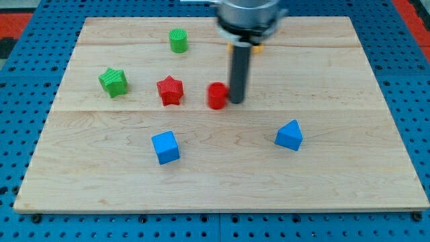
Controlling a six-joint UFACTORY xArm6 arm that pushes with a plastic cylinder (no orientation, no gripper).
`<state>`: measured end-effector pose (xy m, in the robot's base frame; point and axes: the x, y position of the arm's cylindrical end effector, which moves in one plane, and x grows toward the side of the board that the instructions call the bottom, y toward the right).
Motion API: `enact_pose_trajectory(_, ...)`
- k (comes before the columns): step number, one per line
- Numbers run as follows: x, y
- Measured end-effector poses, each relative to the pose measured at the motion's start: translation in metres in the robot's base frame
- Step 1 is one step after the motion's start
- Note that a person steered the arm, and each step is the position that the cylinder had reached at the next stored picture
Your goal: Move the green star slightly right
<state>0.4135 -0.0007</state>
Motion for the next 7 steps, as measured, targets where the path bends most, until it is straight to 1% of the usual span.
enact_pose_trajectory(1,-0.008,0.0)
enact_pose_trajectory(2,0.053,0.017)
enact_pose_trajectory(3,0.068,-0.092)
enact_pose_trajectory(4,0.036,-0.176)
enact_pose_trajectory(5,0.0,-0.175)
enact_pose_trajectory(7,0.006,-0.178)
